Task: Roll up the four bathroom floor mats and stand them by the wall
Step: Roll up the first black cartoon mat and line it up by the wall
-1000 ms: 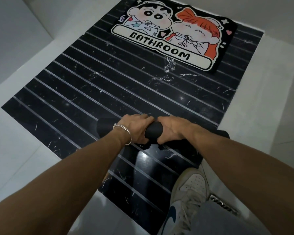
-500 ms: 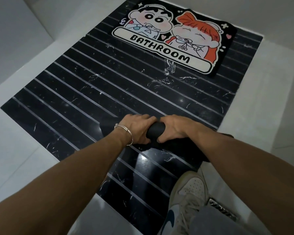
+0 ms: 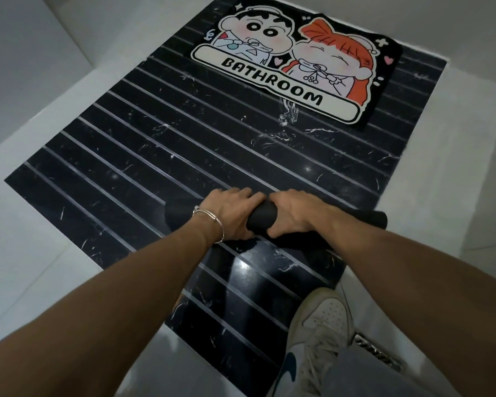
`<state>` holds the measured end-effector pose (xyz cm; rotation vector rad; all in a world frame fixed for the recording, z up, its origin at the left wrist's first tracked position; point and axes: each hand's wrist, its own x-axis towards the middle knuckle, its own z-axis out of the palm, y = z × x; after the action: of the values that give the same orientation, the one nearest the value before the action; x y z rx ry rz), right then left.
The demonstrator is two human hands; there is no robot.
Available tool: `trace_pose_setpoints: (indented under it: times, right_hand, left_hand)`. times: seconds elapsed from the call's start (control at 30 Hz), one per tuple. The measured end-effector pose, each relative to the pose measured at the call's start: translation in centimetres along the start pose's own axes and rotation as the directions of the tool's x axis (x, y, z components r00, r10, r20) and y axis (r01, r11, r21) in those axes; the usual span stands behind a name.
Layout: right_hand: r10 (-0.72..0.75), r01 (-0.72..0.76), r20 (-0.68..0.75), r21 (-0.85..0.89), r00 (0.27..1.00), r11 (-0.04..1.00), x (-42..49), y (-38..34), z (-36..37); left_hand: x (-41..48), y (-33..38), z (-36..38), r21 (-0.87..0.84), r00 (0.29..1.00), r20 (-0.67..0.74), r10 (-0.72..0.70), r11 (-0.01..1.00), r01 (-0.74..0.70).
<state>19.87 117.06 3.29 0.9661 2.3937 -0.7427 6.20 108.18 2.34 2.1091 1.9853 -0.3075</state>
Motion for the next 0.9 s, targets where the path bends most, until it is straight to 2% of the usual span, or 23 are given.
trace_pose_setpoints:
  times: [0.07, 0.13, 0.27, 0.4, 0.5, 0.63, 0.73, 0.8, 0.9]
  right_hand:
    - [0.003, -0.005, 0.026, 0.082, 1.000, 0.997, -0.3, 0.0, 0.2]
    - [-0.030, 0.032, -0.026, 0.071, 0.999, 0.997, -0.1, -0.2, 0.6]
    - [-0.180, 0.131, -0.218, -0.220, 0.959, 0.967, 0.6, -0.5, 1.1]
    - [-0.192, 0.105, -0.245, -0.331, 0.950, 0.938, 0.6, -0.6, 0.8]
    - [-0.122, 0.081, -0.130, -0.284, 0.984, 0.955, 0.7, -0.6, 0.1]
    - [0.010, -0.007, 0.034, -0.068, 0.999, 0.998, 0.1, 0.3, -0.1]
    - [-0.035, 0.033, -0.022, -0.083, 0.999, 0.996, 0.0, 0.2, 0.7]
    - [-0.105, 0.086, -0.109, -0.165, 0.989, 0.982, 0.4, -0.2, 0.9]
    - [-0.136, 0.087, -0.168, -0.273, 0.976, 0.958, 0.6, -0.4, 0.9]
  left_hand:
    - [0.2, 0.1, -0.2, 0.017, 1.000, 0.006, 0.002, 1.000, -0.002]
    - [0.4, -0.1, -0.4, -0.026, 0.997, 0.046, -0.055, 0.998, 0.056]
    - [0.4, -0.7, -1.0, -0.201, 0.969, 0.169, -0.180, 0.956, 0.212]
    - [0.3, -0.6, -1.3, -0.333, 0.961, 0.213, -0.179, 0.911, 0.243]
    - [0.2, -0.4, -1.2, -0.288, 0.975, 0.166, -0.144, 0.939, 0.188]
    - [0.3, -0.3, -0.8, -0.070, 0.992, 0.128, 0.000, 0.998, 0.009]
    - [0.5, -0.2, -0.6, -0.077, 0.989, 0.140, -0.054, 0.995, 0.066]
    - [0.3, -0.4, -0.9, -0.157, 0.980, 0.167, -0.111, 0.978, 0.137]
    - [0.0, -0.5, -1.3, -0.236, 0.975, 0.167, -0.149, 0.954, 0.186]
